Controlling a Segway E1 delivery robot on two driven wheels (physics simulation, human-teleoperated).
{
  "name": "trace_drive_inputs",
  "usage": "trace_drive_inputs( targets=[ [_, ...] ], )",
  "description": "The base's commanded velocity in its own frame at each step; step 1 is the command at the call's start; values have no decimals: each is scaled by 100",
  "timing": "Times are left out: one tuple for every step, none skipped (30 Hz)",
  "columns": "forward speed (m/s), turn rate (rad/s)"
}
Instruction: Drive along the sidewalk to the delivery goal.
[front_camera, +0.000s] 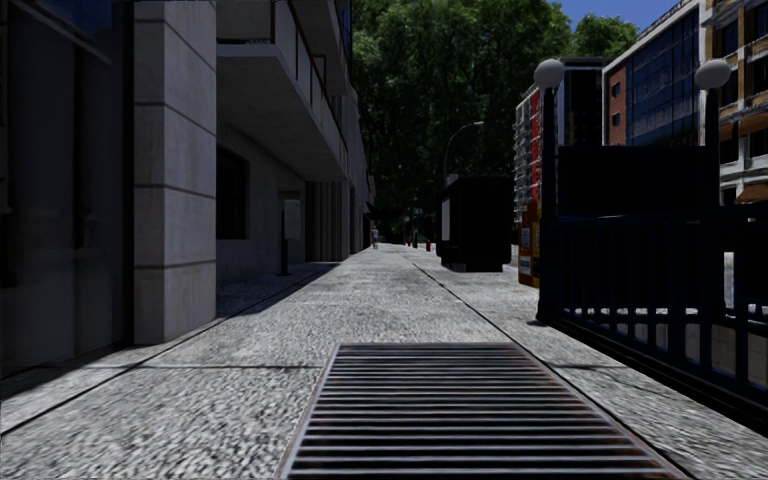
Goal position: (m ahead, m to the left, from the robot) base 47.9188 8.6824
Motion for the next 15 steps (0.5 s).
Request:
trace_drive_inputs(
  targets=[
    [200, 0],
    [200, 0],
    [200, 0],
    [200, 0],
    [200, 0],
    [200, 0],
    [200, 0],
    [200, 0],
    [200, 0],
    [200, 0],
    [200, 0],
    [200, 0],
    [200, 0],
    [200, 0],
    [200, 0]
  ],
)
